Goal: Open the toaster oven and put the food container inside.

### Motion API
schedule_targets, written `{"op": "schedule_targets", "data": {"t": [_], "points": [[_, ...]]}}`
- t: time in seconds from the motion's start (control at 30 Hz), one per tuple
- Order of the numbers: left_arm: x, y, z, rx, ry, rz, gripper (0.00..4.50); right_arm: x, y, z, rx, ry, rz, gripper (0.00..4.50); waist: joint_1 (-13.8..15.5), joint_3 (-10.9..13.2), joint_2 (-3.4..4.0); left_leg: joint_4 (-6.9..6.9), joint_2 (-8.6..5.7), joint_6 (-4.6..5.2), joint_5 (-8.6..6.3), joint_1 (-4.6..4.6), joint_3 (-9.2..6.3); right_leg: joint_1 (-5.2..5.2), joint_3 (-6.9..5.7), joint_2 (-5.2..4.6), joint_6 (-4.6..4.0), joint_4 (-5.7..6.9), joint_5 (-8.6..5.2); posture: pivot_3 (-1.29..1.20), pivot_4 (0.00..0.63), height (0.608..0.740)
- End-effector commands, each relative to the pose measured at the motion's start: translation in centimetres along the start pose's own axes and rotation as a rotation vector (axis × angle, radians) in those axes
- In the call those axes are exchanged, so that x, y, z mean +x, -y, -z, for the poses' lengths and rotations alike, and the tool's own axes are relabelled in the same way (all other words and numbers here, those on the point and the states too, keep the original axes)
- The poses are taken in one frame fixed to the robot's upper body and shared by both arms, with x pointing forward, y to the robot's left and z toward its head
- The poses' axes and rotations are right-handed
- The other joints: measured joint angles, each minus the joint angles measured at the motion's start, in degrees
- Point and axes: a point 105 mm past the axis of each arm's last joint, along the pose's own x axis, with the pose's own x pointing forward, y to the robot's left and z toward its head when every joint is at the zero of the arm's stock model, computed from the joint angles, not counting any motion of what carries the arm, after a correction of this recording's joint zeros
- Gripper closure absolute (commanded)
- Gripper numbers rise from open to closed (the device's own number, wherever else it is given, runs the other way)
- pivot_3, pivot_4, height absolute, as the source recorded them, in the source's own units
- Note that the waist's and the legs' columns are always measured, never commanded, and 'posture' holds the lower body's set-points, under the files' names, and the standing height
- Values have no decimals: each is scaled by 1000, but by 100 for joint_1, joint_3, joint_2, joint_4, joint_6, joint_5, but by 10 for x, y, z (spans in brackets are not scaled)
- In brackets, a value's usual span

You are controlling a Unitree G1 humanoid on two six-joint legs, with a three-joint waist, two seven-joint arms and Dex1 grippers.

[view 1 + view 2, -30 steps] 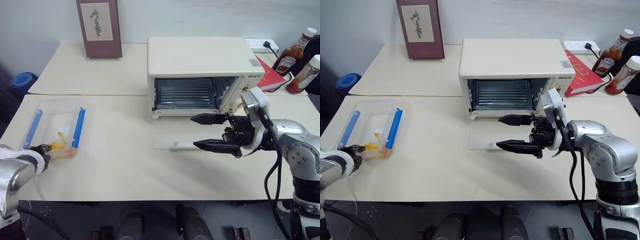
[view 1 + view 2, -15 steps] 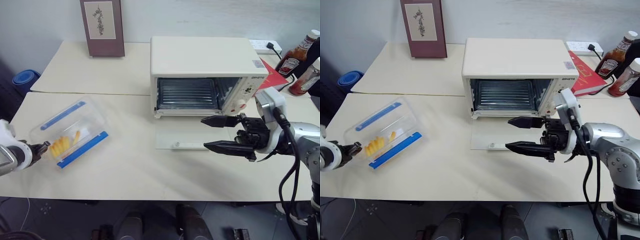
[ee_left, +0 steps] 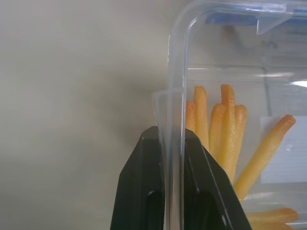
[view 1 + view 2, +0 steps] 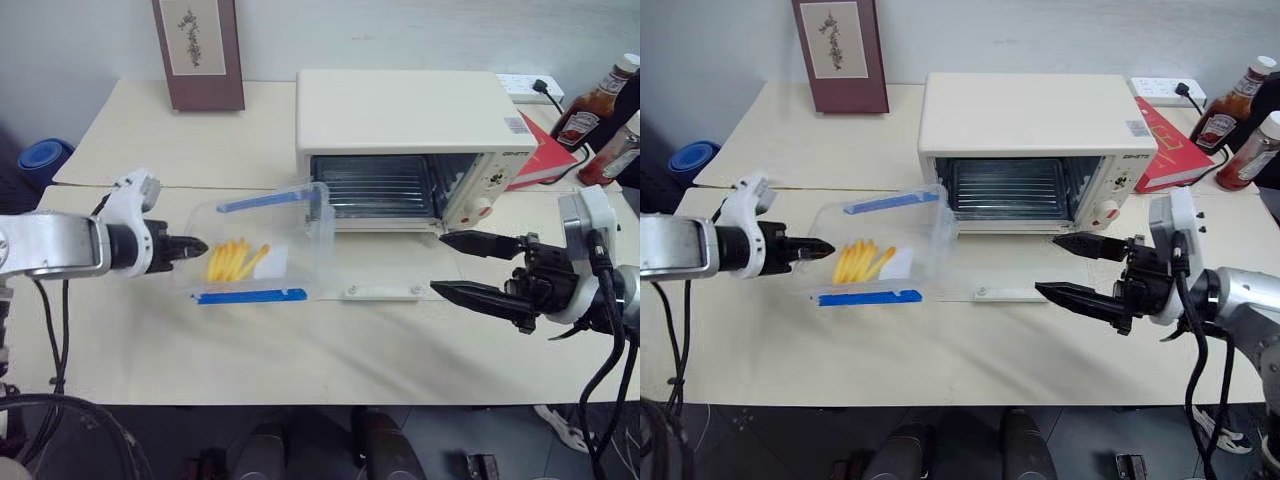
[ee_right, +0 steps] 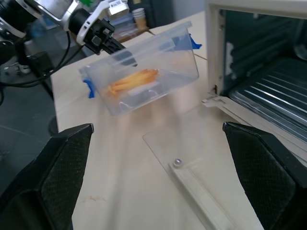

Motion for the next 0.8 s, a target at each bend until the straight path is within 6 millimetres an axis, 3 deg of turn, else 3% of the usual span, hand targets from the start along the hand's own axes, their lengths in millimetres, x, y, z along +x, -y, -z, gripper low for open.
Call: {"op": "schedule_targets", "data": {"t": [0.03, 0.23, 0.5, 0.8], "points": [[13, 24, -13, 53, -18, 53, 4441, -9, -12, -11, -69, 22, 37, 0, 4, 0, 0, 2, 0, -1, 1, 1, 0, 1, 1, 0, 1, 0, 1, 0, 150, 740], [49, 64, -27, 114, -61, 109, 4441, -18, -17, -3, -62, 29, 118, 0, -29, 6, -10, 6, -5, 9, 6, 5, 7, 12, 10, 1, 29, -12, 16, 0, 150, 740], [75, 88, -33, 142, -75, 109, 4441, -20, -16, 0, -67, 57, 161, 0, -1, 9, -16, 8, -13, 20, 22, 5, 6, 14, 27, 6, 48, -10, 27, 0, 150, 740], [83, 94, -44, 42, -15, 140, 1818, -20, -4, 6, -70, 56, 203, 0, 13, 10, -18, 22, -17, 15, 27, 2, 6, 21, 35, 5, 62, -17, 36, 0, 150, 740]]}}
